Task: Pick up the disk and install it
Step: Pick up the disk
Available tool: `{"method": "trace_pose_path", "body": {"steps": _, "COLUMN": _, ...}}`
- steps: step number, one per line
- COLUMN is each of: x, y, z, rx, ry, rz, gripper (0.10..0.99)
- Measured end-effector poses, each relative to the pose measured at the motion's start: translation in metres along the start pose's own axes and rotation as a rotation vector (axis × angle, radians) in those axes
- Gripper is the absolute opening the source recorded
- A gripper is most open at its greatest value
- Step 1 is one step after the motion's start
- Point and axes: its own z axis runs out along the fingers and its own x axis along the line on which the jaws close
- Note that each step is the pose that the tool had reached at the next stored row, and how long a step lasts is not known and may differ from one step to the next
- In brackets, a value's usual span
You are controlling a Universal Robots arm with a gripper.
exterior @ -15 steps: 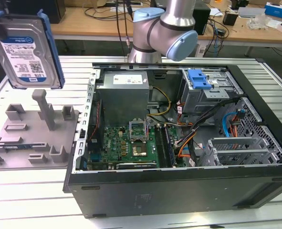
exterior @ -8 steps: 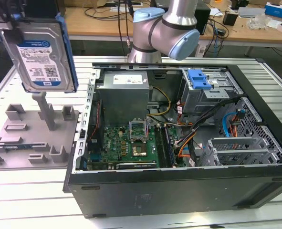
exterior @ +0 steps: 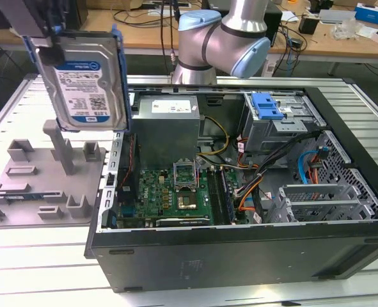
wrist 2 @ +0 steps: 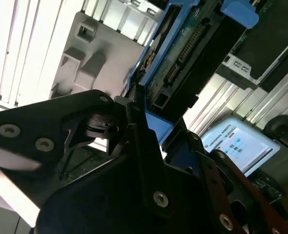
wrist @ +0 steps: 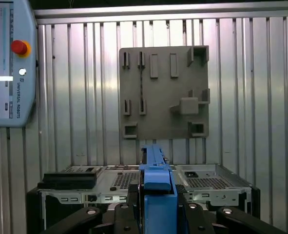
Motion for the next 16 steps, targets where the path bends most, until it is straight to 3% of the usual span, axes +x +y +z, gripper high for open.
{"method": "trace_pose_path", "body": {"steps": 3, "x": 0.0066, "y": -0.0210, "z": 0.0000, "rx": 0.000, "ry": 0.0001, "rz": -0.001, "gripper": 0.369}}
{"method": "trace_pose_path", "body": {"steps": 7, "x": 0.0121, "y": -0.0378, "z": 0.0000, "rx": -0.001, "ry": 0.0000, "rz": -0.001, "gripper": 0.369}}
{"method": "trace_pose_path", "body": {"steps": 11, "x": 0.0240, "y": -0.0706, "z": 0.0002, "rx": -0.003, "ry": 0.0000, "rz": -0.001, "gripper": 0.369}}
{"method": "trace_pose_path", "body": {"steps": 15, "x": 0.0322, "y": -0.0878, "z": 0.0003, "rx": -0.004, "ry": 0.0001, "rz": -0.002, "gripper": 0.369}}
{"method": "trace_pose_path", "body": {"steps": 16, "x": 0.0356, "y": -0.0948, "z": 0.0004, "rx": -0.005, "ry": 0.0002, "rz": -0.002, "gripper": 0.369}}
